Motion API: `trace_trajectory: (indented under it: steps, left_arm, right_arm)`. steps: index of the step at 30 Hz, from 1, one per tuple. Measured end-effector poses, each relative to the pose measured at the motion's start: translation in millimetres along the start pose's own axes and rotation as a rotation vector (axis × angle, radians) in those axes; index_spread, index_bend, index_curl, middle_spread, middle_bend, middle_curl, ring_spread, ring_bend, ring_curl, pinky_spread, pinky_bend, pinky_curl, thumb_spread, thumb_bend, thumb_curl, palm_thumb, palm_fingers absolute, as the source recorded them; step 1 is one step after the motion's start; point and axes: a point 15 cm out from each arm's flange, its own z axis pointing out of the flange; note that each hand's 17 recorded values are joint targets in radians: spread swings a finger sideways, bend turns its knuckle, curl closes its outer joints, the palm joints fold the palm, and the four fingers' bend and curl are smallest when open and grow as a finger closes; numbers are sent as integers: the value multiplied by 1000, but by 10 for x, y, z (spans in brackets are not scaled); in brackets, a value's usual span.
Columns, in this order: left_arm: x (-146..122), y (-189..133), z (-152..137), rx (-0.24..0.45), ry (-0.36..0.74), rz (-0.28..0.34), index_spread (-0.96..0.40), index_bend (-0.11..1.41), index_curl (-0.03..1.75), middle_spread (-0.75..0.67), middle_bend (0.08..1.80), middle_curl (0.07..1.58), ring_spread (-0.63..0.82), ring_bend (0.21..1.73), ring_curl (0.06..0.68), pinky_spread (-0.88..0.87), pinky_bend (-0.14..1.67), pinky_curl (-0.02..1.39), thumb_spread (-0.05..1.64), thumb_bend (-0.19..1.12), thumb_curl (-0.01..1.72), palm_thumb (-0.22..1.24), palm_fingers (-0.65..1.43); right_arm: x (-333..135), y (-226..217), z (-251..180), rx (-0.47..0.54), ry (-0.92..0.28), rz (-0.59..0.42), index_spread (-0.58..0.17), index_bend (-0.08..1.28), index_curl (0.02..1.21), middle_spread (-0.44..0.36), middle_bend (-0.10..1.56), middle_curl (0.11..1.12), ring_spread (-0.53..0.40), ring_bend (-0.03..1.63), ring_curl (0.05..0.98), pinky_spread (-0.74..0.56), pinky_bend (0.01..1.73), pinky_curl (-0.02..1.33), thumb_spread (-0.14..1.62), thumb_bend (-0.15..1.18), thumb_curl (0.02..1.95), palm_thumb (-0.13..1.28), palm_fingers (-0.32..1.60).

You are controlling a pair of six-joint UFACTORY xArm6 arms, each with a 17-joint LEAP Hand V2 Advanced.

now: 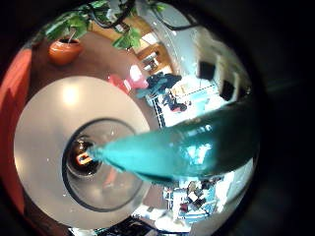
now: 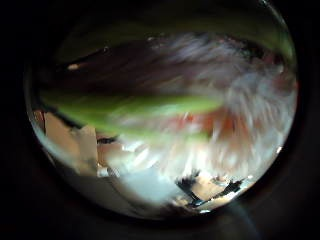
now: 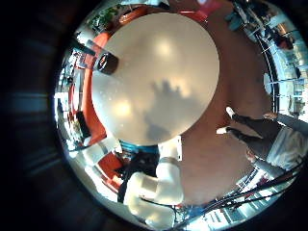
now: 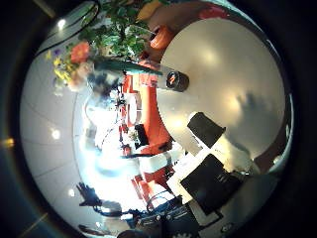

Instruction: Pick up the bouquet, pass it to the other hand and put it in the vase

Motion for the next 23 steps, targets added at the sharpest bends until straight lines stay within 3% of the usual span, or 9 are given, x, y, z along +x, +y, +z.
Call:
trace_trajectory:
  steps: [3, 8, 11, 15, 23]
  left_arm:
    - [-198, 9, -259, 45, 11, -34, -258, -24, 1057, 372, 266, 538, 447, 728, 227, 438, 388, 407, 844, -68, 494, 95, -396]
    - [-467, 240, -784, 152, 8, -126, 11, 10, 782, 552, 175, 441, 596, 616, 180, 564, 303, 352, 812, -44, 439, 73, -314]
    - [-487, 491, -860, 109, -33, -177, 119, 53, 652, 591, 162, 399, 639, 564, 163, 594, 256, 329, 802, -40, 418, 75, -263]
    - [-333, 799, -835, 42, -114, -206, 197, 85, 523, 618, 153, 347, 679, 515, 150, 618, 212, 310, 805, -38, 396, 81, -222]
    - [96, 1476, -717, 87, -233, -150, 242, 131, 376, 625, 160, 277, 699, 464, 147, 626, 181, 285, 805, -37, 369, 87, -145]
  right_arm:
    - [-39, 26, 1, -4, 0, -15, -361, 178, 316, 18, 248, 340, 186, 424, 208, 447, 429, 268, 1049, -22, 499, 721, 278]
    - [-78, 41, 19, -13, 1, -35, -347, 182, 322, -10, 243, 341, 175, 413, 206, 434, 408, 260, 1055, -22, 496, 717, 306]
    - [-81, 49, 60, -32, 14, -72, -345, 181, 325, -42, 245, 342, 173, 398, 203, 434, 399, 256, 1056, -22, 495, 717, 321]
    - [-44, 26, 118, -55, 14, -118, -344, 184, 329, -32, 237, 342, 171, 388, 203, 431, 387, 254, 1056, -22, 494, 717, 336]
    - [-66, 31, 114, -53, 13, -147, -336, 183, 335, -13, 225, 345, 166, 362, 199, 417, 362, 245, 1066, -20, 496, 727, 348]
